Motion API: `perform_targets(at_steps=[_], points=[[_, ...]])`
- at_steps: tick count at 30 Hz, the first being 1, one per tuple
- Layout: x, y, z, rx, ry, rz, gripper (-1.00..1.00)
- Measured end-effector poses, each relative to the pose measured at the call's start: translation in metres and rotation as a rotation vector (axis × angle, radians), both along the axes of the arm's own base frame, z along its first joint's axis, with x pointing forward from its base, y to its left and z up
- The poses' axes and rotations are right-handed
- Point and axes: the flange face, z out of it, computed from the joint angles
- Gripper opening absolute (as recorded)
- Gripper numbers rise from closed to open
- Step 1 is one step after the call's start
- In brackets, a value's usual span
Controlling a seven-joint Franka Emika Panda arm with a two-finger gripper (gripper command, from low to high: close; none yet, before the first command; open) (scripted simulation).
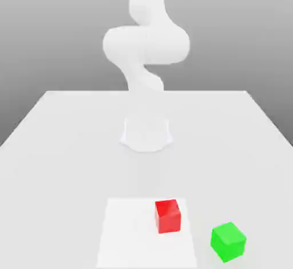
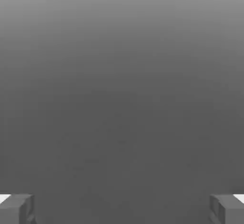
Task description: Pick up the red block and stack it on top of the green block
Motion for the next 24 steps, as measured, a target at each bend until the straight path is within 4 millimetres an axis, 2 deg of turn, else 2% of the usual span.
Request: perform_targets(at_steps=[2, 5, 10, 14, 19, 24], points=[[0.026, 0.005, -0.049, 0.002, 0.079, 0.020, 0.00], [0.052, 0.013, -0.120, 0.000, 0.188, 0.045, 0.00], [0.068, 0.027, -0.238, -0.012, 0.364, 0.083, 0.00], [0.057, 0.037, -0.329, -0.031, 0.504, 0.112, 0.00], [0.019, 0.044, -0.432, -0.067, 0.678, 0.146, 0.00], [0.010, 0.044, -0.491, -0.075, 0.712, 0.150, 0.00]])
